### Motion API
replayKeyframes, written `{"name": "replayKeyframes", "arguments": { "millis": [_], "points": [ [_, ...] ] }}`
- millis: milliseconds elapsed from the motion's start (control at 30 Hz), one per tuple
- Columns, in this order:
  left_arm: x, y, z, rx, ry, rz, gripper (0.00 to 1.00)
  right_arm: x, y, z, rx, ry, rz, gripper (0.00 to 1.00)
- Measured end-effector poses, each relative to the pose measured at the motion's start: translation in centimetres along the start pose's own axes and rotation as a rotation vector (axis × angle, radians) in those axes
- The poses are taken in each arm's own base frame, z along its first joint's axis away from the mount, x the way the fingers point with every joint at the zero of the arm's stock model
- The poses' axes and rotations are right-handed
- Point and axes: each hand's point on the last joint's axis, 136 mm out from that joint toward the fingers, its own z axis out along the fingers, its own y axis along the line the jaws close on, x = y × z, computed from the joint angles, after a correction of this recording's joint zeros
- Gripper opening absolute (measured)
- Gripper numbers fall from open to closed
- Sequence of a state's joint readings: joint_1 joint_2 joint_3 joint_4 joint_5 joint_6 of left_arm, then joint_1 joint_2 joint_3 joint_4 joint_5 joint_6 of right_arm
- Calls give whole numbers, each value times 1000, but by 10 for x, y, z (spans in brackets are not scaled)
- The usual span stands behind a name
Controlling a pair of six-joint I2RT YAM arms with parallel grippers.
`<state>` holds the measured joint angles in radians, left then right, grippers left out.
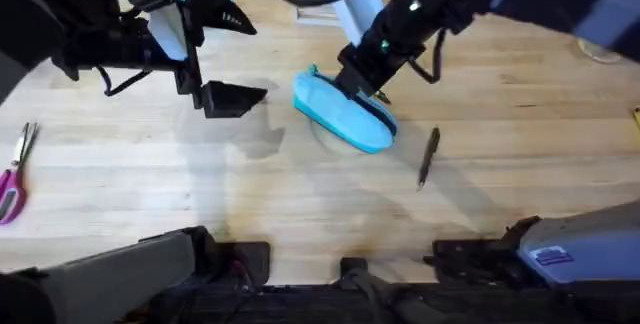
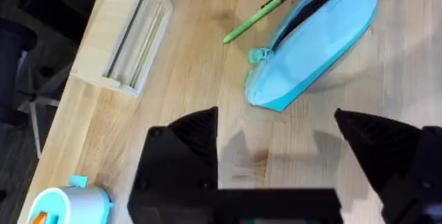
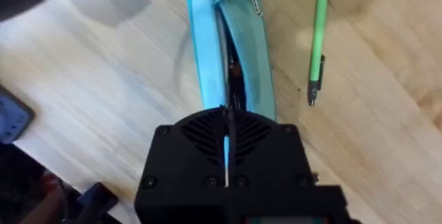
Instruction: Unzip the bag, pick up the pens from the table one at a time and place them inside, then zip the bag closed.
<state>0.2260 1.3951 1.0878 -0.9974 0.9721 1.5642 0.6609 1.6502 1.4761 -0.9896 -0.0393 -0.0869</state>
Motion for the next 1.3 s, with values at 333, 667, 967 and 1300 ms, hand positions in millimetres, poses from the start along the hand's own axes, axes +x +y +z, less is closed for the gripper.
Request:
{"name": "replayKeyframes", "arguments": {
  "millis": [333, 667, 967, 1300],
  "points": [
    [0, 0, 0, 1, 1, -1, 993, -18, -5, 31, 10, -16, -4, 33],
    [0, 0, 0, 1, 1, -1, 993, -11, -5, 45, 6, 34, -1, 33],
    [0, 0, 0, 1, 1, -1, 993, 0, -6, 81, -1, 119, 15, 34],
    [0, 0, 0, 1, 1, -1, 993, -2, -3, 81, -1, 111, 24, 631]
  ]
}}
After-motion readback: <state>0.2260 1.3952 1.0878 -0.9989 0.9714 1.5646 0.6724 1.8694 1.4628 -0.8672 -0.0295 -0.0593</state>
